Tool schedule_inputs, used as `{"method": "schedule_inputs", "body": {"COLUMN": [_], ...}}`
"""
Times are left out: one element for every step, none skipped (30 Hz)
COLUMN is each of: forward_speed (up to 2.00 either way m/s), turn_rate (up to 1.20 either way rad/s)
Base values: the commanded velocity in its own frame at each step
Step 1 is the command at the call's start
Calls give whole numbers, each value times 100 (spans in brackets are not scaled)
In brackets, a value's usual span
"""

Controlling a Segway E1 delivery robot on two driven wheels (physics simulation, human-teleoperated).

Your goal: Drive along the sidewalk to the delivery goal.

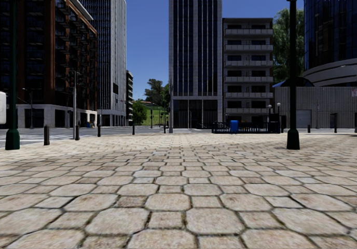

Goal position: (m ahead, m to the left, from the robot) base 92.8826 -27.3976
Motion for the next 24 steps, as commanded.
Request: {"method": "schedule_inputs", "body": {"forward_speed": [200, 200, 200, 200, 200, 200, 200, 200, 200, 200, 200, 200, 200, 200, 200, 200, 200, 200, 200, 200, 200, 200, 200, 200], "turn_rate": [0, 0, 0, 0, 0, 0, 0, 0, 0, 0, 0, 0, 0, 0, 0, 0, 0, 0, 0, 0, 0, 0, 0, 0]}}
